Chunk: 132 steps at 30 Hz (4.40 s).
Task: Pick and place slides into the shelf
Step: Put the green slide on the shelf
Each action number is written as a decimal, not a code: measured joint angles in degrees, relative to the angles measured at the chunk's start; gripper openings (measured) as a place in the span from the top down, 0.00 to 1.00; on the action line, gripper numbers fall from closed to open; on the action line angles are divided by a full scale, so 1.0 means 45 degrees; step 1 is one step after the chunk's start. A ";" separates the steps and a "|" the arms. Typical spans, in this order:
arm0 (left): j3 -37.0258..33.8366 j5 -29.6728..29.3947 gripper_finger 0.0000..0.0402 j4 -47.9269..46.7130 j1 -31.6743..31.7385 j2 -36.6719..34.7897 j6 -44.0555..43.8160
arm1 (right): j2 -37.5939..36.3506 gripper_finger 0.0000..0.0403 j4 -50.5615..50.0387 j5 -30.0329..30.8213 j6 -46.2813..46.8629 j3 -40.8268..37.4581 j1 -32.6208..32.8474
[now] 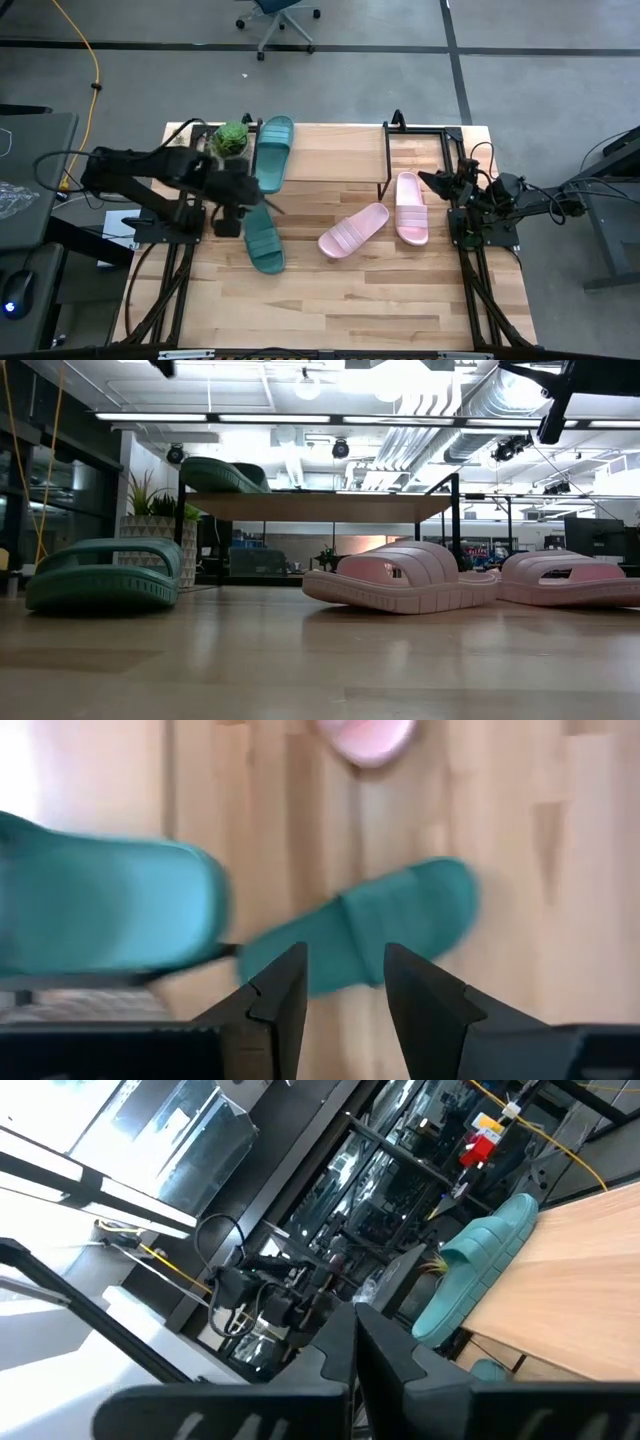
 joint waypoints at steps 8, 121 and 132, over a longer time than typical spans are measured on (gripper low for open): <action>-0.3439 0.0098 0.70 0.1288 -0.1702 -0.2549 -0.3834 | 0.0000 1.00 -0.0461 -0.0176 -0.0008 0.0000 0.0000; -1.1192 0.6651 1.00 1.2807 0.1339 -0.1323 -0.3422 | 0.0000 1.00 -0.0677 -0.0313 0.0188 0.0000 -0.0002; -1.1192 0.6204 1.00 1.5601 -0.0881 -0.1323 -0.7082 | 0.0000 1.00 -0.0677 -0.0509 0.0220 0.0000 -0.0004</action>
